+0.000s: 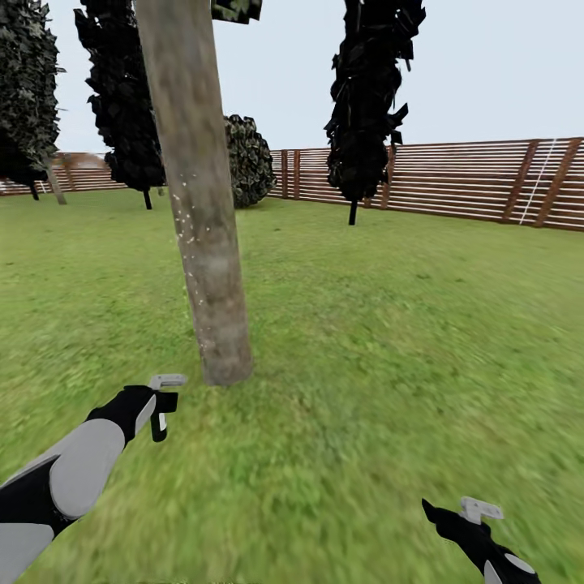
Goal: In the garden, pick up the pesticide atomizer on the floor and spray pesticide onto both trees until each tree trunk is fully covered.
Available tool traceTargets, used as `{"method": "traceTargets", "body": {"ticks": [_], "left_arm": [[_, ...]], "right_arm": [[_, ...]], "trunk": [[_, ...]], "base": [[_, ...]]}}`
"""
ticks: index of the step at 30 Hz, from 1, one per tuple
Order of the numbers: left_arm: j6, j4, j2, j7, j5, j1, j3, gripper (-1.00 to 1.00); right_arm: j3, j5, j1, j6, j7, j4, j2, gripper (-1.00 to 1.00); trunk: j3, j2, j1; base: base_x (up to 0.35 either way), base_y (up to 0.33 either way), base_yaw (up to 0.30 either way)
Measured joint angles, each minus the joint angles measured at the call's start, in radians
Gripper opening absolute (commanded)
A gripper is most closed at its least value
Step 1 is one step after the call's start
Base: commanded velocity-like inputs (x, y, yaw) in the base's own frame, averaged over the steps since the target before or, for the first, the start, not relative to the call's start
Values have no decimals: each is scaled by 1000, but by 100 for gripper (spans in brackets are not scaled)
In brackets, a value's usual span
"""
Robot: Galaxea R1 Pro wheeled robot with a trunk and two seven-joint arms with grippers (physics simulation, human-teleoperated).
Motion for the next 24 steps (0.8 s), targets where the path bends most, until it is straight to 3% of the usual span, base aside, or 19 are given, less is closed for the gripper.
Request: {"method": "traceTargets", "body": {"ticks": [7,16,18,19,24], "left_arm": [[0,0,0,0,0,0,0,-100],[-8,25,-9,0,2,0,1,-100],[-36,35,-20,0,4,0,1,-100],[-90,64,-34,0,10,0,5,-100],[-180,87,-48,-1,3,0,1,-100]], "right_arm": [[0,0,0,0,-1,0,0,100],[2,0,0,0,1,1,0,100],[2,0,0,0,1,1,-1,100],[2,0,0,0,1,1,-1,100],[2,-1,0,0,2,4,-1,100]], "trunk": [[0,0,0],[0,0,0],[0,0,0],[0,0,0],[0,0,0]], "base": [[108,-318,206],[175,-302,10],[163,-298,0],[124,-250,0],[27,-55,0]]}}
